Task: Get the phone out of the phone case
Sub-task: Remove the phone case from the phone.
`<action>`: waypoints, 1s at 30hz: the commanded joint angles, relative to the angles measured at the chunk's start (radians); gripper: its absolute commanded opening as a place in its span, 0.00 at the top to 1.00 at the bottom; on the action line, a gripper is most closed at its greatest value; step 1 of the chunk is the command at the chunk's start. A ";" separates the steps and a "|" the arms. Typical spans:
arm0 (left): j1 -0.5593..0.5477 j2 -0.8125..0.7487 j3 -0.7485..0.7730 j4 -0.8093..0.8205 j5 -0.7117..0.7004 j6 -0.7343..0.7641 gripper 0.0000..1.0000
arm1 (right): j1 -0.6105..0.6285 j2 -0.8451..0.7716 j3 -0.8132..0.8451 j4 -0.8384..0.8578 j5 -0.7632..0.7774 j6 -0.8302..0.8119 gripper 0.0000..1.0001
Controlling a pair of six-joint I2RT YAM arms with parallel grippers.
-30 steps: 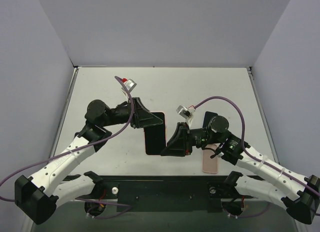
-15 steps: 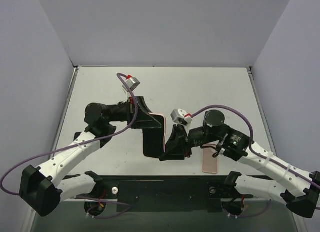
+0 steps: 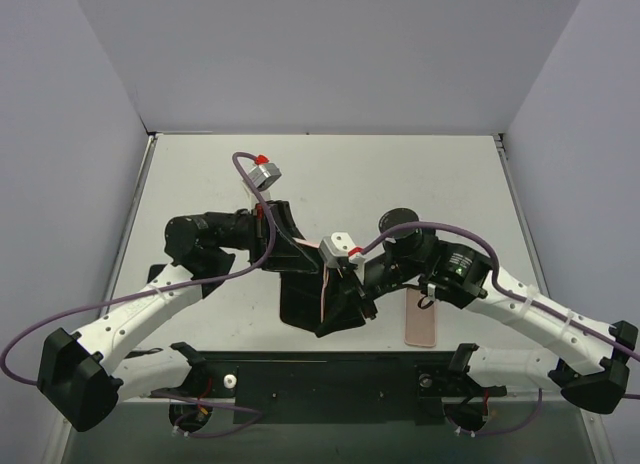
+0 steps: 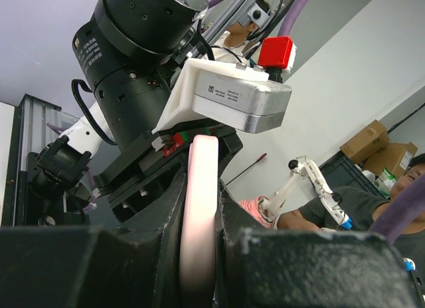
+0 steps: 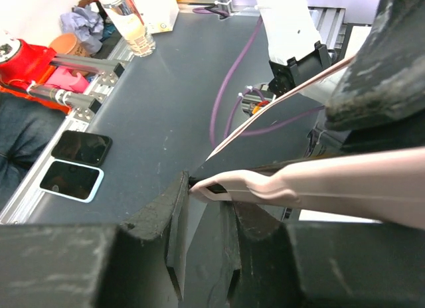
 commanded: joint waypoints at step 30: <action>-0.038 -0.076 -0.041 -0.270 -0.190 0.002 1.00 | 0.074 -0.151 -0.226 0.338 1.022 0.043 1.00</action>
